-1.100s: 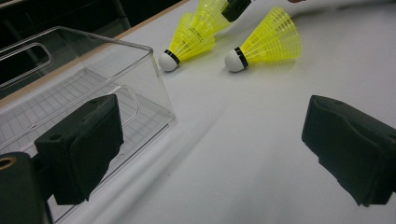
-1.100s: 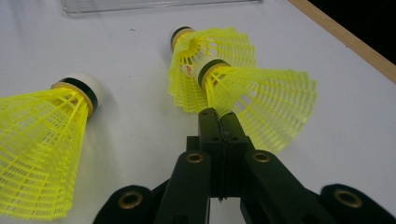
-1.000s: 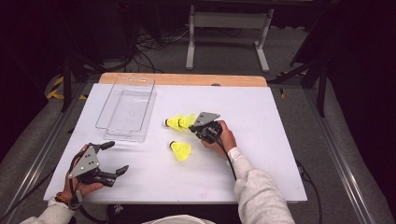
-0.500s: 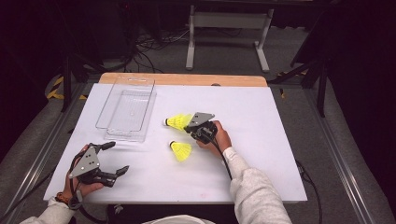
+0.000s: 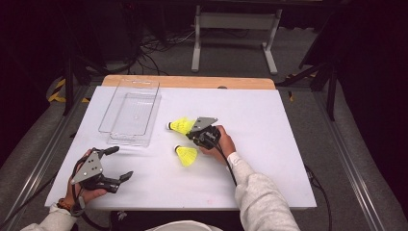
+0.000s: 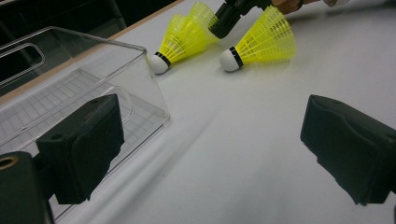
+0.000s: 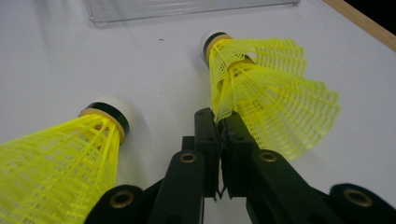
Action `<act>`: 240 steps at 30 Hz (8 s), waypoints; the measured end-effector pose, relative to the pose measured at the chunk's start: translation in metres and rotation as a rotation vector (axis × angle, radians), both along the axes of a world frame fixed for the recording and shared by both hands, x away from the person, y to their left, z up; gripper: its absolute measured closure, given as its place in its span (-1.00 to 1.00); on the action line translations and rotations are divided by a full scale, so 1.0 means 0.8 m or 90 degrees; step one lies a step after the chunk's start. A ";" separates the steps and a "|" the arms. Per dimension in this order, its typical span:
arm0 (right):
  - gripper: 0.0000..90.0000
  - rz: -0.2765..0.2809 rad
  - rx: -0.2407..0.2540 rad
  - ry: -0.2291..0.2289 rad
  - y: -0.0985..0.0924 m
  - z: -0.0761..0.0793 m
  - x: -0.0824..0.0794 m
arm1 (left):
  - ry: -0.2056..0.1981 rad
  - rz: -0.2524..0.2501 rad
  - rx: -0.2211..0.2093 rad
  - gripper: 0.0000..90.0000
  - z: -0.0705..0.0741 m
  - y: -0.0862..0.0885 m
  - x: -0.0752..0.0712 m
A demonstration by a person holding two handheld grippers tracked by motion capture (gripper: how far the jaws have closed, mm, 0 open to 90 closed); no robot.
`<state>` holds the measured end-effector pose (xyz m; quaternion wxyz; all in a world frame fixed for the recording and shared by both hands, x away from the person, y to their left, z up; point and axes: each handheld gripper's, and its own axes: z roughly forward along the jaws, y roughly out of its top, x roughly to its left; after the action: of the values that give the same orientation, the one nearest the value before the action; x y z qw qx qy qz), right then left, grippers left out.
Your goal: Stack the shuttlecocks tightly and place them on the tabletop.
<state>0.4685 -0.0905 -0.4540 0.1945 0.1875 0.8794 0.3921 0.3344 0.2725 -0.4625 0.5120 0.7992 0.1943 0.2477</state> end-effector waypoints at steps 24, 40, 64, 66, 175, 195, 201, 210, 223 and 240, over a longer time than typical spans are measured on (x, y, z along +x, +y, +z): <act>1.00 0.031 -0.018 0.020 0.003 -0.003 -0.003 | 0.002 0.000 0.005 -0.84 -0.001 -0.002 0.000; 0.66 0.011 0.004 0.026 -0.001 -0.003 -0.005 | 0.002 0.000 0.005 -0.84 -0.001 -0.002 0.000; 0.37 -0.026 0.052 -0.017 -0.022 0.023 -0.024 | -0.005 0.002 0.012 -0.84 -0.001 -0.002 -0.001; 0.36 -0.028 0.051 -0.024 -0.024 0.027 -0.027 | -0.005 0.002 0.012 -0.84 -0.001 -0.002 -0.001; 0.06 0.012 0.018 0.012 0.026 -0.013 -0.132 | -0.012 0.001 0.016 -0.83 0.001 -0.002 -0.003; 1.00 -0.058 0.030 -0.009 0.022 -0.004 -0.129 | -0.012 0.003 0.015 -0.83 0.001 -0.001 -0.003; 1.00 -0.056 0.030 -0.016 0.015 0.002 -0.128 | -0.011 0.003 0.011 -0.83 0.002 0.000 -0.003; 1.00 -0.043 0.042 -0.031 -0.001 0.016 -0.133 | -0.015 0.005 0.012 -0.83 0.002 -0.001 -0.004; 1.00 -0.042 0.066 -0.061 -0.029 0.041 -0.142 | -0.017 0.006 0.011 -0.83 0.003 0.001 -0.004; 1.00 -0.044 0.075 -0.075 -0.046 0.055 -0.147 | -0.016 0.004 0.010 -0.83 0.003 0.001 -0.004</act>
<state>0.3513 -0.1272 -0.4103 0.2482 0.2051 0.8347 0.4467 0.3311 0.2735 -0.4602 0.5072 0.7995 0.1881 0.2610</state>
